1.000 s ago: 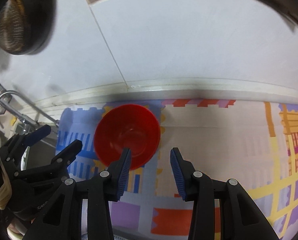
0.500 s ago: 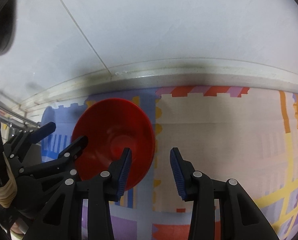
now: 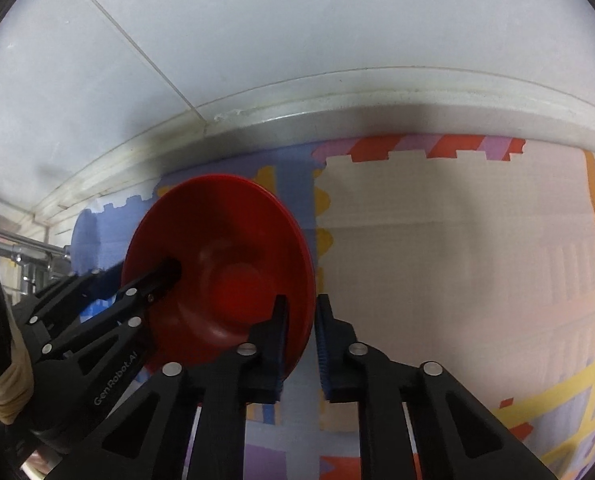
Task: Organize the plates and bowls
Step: 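Lift the red bowl with both grippers and carry it over the pink bowl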
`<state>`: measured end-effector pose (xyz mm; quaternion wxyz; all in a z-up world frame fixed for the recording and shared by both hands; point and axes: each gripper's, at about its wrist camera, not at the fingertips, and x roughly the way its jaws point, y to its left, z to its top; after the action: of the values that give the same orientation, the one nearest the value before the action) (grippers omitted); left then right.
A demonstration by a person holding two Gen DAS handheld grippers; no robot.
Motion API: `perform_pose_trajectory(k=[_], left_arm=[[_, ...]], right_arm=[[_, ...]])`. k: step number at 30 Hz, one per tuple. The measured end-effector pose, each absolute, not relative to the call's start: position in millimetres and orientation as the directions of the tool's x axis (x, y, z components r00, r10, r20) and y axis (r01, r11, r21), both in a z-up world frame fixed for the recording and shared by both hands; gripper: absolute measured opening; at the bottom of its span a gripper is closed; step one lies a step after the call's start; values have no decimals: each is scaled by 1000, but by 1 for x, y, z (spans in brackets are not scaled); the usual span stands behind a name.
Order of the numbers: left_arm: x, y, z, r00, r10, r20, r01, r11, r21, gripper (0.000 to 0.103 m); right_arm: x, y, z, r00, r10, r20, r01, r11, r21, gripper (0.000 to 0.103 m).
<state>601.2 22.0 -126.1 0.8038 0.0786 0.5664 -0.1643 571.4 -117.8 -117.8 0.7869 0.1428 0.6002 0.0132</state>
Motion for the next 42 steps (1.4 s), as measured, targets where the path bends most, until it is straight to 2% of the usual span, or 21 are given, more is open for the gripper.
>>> perform_pose_trajectory(k=[15, 42], left_arm=[[576, 19, -104, 337, -178, -924, 328, 943, -62, 14], [452, -17, -21, 447, -264, -855, 377, 922, -87, 14]], right_arm=[[559, -122, -101, 294, 196, -935, 176, 951, 255, 12], [444, -158, -33, 397, 204, -895, 135, 951, 277, 12]])
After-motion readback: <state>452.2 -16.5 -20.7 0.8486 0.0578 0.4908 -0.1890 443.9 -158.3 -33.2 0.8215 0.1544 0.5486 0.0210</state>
